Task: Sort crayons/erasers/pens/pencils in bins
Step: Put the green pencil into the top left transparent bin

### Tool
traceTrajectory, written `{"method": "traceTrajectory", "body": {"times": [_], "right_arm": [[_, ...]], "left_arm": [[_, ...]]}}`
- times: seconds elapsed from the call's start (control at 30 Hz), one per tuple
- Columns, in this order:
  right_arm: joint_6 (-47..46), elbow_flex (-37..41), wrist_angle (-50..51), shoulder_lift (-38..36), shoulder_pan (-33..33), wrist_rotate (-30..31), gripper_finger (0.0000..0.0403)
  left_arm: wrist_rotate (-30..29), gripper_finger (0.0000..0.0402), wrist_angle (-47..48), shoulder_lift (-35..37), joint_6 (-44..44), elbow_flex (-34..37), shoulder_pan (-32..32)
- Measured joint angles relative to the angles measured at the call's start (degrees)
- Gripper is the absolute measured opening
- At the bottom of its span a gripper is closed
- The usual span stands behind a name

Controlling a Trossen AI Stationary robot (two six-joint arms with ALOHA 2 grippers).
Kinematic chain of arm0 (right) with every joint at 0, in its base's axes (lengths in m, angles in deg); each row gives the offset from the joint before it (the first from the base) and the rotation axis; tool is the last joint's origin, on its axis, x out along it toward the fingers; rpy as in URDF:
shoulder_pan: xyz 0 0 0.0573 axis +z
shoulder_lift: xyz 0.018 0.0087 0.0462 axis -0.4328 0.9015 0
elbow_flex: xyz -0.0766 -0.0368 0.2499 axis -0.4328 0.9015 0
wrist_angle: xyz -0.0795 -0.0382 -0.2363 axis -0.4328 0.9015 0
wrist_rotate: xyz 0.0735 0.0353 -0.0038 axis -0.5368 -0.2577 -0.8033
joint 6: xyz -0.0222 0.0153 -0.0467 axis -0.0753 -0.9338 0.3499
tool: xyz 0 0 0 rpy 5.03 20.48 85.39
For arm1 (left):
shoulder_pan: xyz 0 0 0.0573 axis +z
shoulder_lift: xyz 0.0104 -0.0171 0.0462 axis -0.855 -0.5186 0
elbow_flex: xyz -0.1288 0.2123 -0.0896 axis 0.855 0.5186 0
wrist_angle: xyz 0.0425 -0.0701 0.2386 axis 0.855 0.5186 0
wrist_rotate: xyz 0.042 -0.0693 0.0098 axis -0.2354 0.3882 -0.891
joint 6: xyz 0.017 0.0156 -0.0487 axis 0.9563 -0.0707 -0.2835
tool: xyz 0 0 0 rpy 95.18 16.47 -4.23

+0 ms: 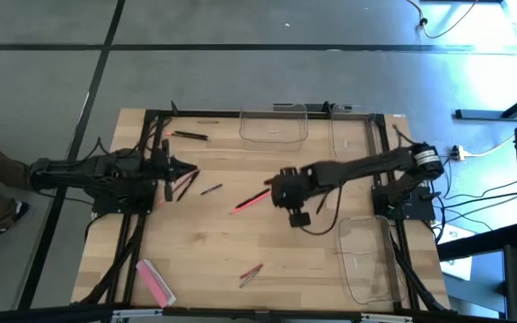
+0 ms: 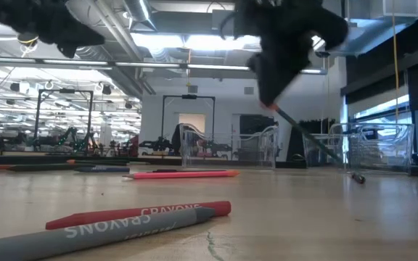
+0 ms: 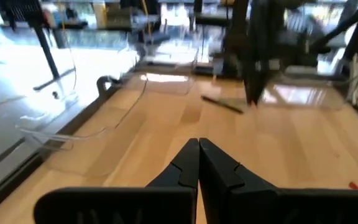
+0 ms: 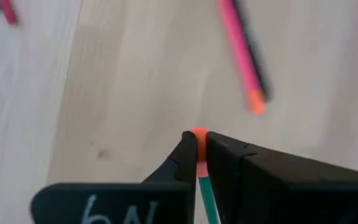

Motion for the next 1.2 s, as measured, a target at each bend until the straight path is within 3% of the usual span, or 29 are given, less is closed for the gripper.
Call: {"method": "traceTrajectory", "body": {"times": [0.3,0.53,0.63,0.77,1.2], "right_arm": [[10.14,-10.0,2.21,-3.87,-9.65,4.4,0.0025],[18.49,-18.78,2.2,-3.87,-15.8,4.0,0.0026],[22.32,-19.86,0.54,-3.89,-19.02,0.4,0.0026],[25.59,-19.81,-2.83,-2.61,-23.67,-3.56,0.0026],[26.95,-19.66,-10.01,8.21,-33.43,-3.65,0.0026]], "left_arm": [[-0.83,0.0,3.4,-14.98,-0.07,-10.79,0.0],[-4.53,0.0,3.64,-24.22,-0.51,-14.3,0.03],[-5.7,0.0,3.59,-27.21,-2.15,-15.53,0.66],[-5.72,0.0,3.59,-29.76,-3.03,-16.48,1.73],[-5.79,0.0,3.33,-30.74,-3.22,-16.59,1.99]]}}
